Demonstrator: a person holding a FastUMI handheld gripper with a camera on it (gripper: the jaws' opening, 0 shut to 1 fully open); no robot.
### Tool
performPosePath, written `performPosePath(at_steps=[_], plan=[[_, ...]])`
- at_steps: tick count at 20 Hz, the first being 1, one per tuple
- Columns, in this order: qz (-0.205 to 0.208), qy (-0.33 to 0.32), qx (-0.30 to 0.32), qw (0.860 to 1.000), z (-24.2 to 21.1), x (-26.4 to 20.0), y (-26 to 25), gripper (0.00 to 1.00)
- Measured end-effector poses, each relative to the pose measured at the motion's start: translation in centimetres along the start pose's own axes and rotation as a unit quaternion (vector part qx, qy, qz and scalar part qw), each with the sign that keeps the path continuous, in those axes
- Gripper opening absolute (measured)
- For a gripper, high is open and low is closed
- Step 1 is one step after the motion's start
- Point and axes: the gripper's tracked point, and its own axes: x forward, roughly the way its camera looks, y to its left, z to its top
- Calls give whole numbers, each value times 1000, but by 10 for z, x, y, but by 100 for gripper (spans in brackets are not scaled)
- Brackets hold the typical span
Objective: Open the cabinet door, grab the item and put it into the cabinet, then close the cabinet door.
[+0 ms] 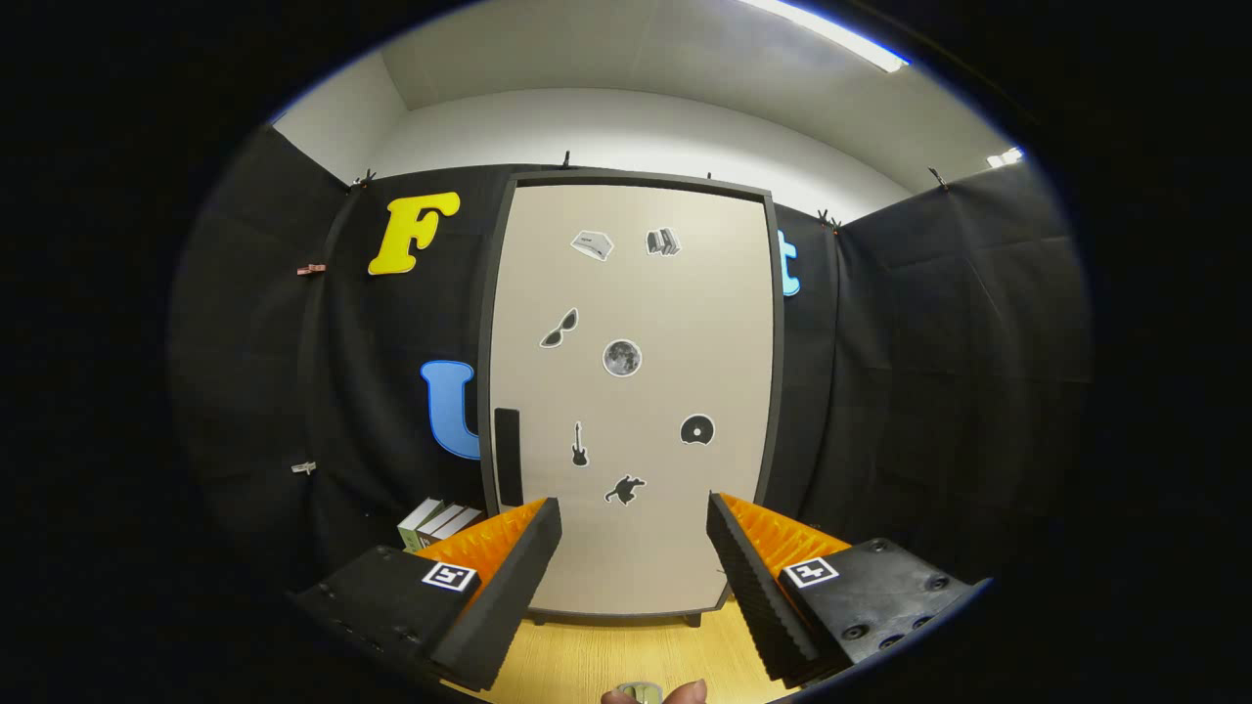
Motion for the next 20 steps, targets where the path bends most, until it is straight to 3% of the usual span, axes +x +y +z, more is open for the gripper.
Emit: performPosePath(at_steps=[11, 20], plan=[[11, 4, 7, 1000, -13, 3, 16, 98], [46, 4, 13, 999, -23, 43, 76, 98]])
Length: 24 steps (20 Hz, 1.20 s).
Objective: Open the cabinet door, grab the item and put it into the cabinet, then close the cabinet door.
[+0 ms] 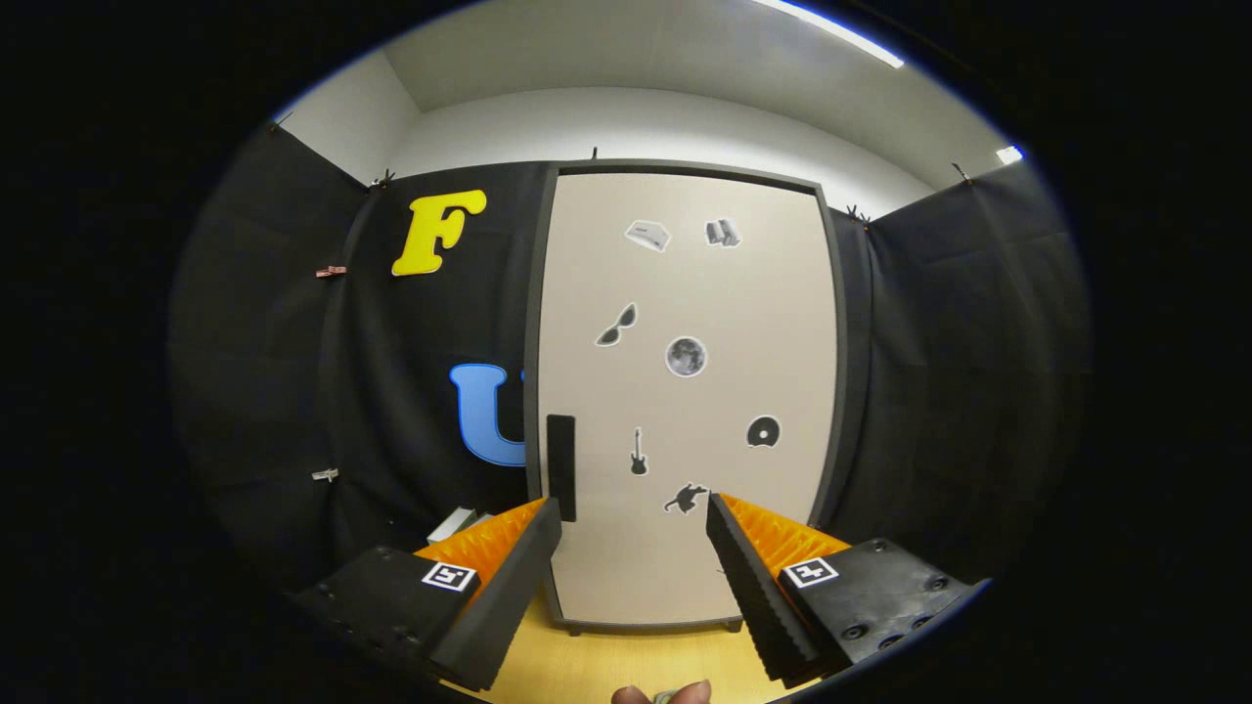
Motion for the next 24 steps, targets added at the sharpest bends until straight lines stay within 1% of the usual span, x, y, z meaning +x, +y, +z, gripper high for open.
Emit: performPosePath(at_steps=[3, 5, 9, 11, 15, 17, 19, 20, 21, 22, 23, 24], plan=[[14, -2, 12, 1000, -3, 22, 18, 98], [17, 1, 17, 1000, -10, 47, 31, 98], [1, 9, -8, 1000, -28, 100, 42, 98], [2, 23, -6, 1000, -41, 120, 49, 98], [-4, 21, 8, 1000, -48, 154, 50, 98], [-3, 24, 18, 1000, -52, 165, 55, 96], [0, 24, 13, 1000, -53, 174, 62, 92], [0, 22, 5, 1000, -53, 178, 65, 87], [-4, 24, -8, 1000, -54, 182, 66, 84], [-20, 27, -23, 999, -54, 180, 62, 76], [-28, 16, -31, 999, -51, 183, 61, 72], [-32, 6, -35, 999, -47, 183, 62, 61]])
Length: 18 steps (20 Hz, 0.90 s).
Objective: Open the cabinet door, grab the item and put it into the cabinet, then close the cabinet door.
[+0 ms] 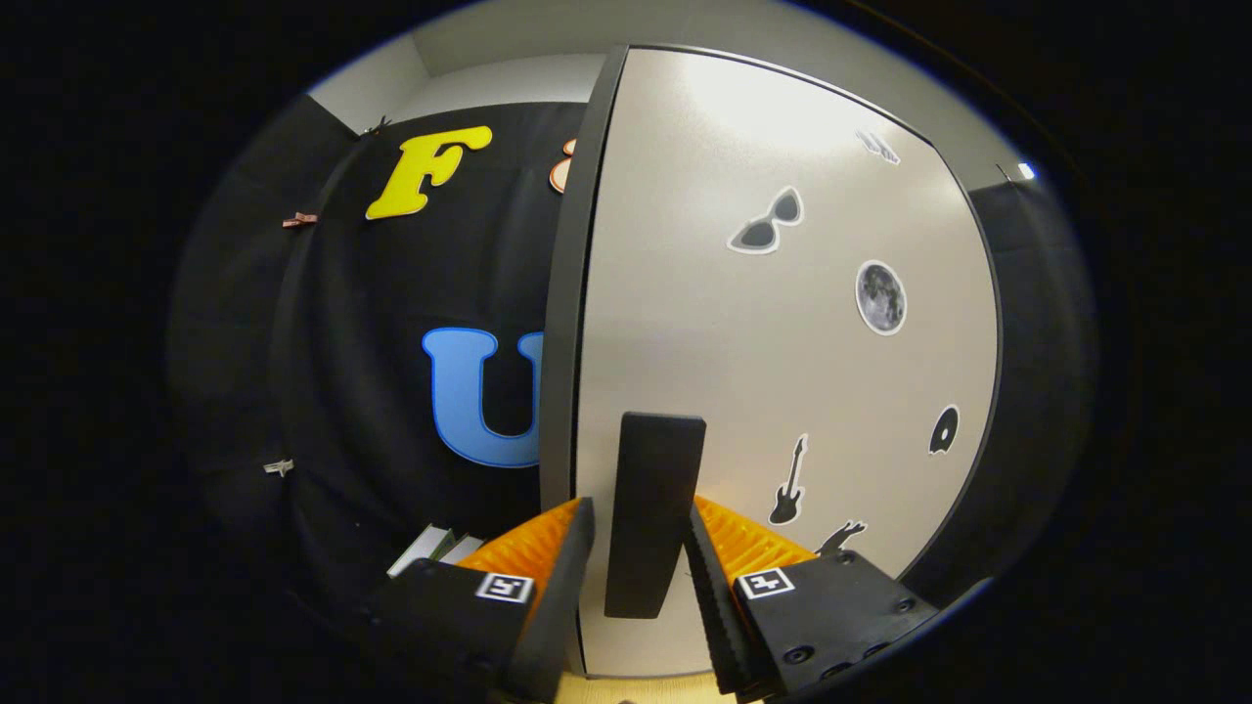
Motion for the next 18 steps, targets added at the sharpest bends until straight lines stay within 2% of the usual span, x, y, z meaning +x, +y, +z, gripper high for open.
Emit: performPosePath(at_steps=[1, 2, 4, 7, 18], plan=[[-6, -2, -2, 1000, -5, 3, -2, 53], [-2, -14, 9, 1000, -2, 5, -6, 51], [4, -7, 46, 999, -3, -1, -3, 32], [20, 14, 33, 999, -5, -2, -5, 27], [53, 35, 59, 996, -2, -55, -16, 27]])
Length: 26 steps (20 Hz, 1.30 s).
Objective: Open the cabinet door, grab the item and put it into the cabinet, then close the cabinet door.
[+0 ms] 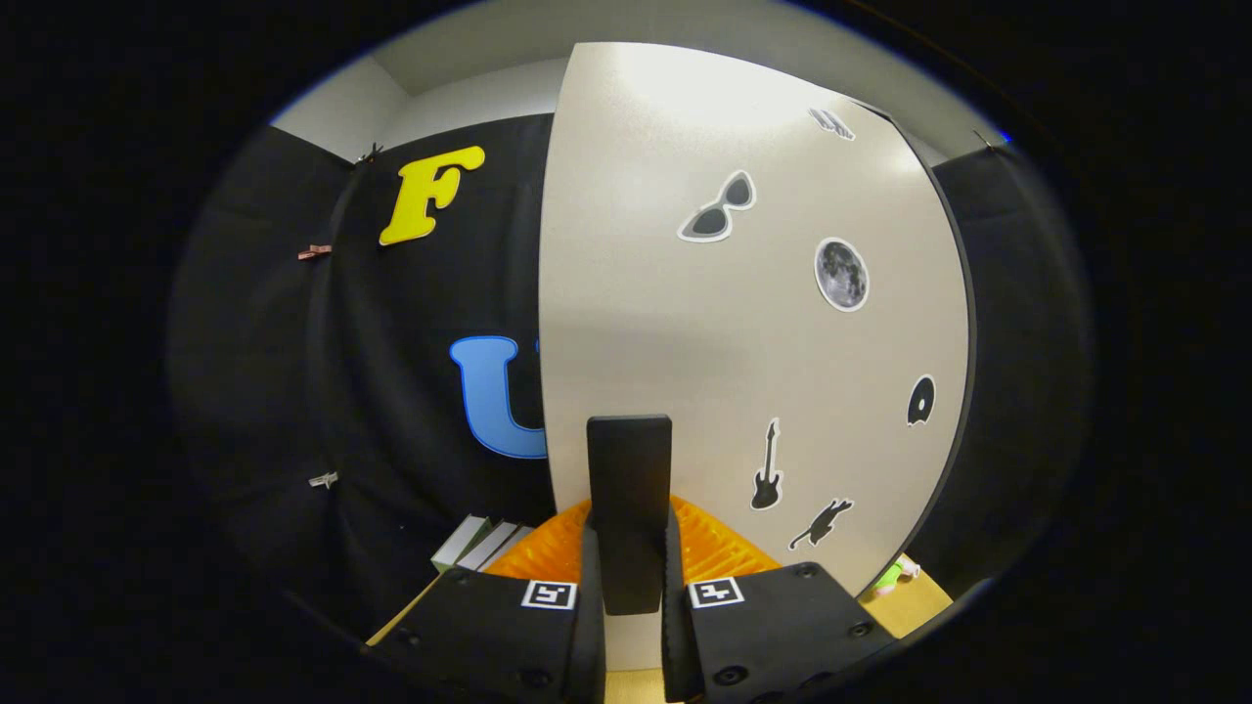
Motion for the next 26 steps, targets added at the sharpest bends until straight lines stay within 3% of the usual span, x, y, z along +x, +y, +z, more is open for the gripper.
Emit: performPosePath(at_steps=[9, 17, 26], plan=[[30, 8, 16, 999, -1, -60, -17, 26], [53, 9, 13, 998, -2, -122, -66, 26], [50, 18, 19, 998, -6, -183, -119, 26]])
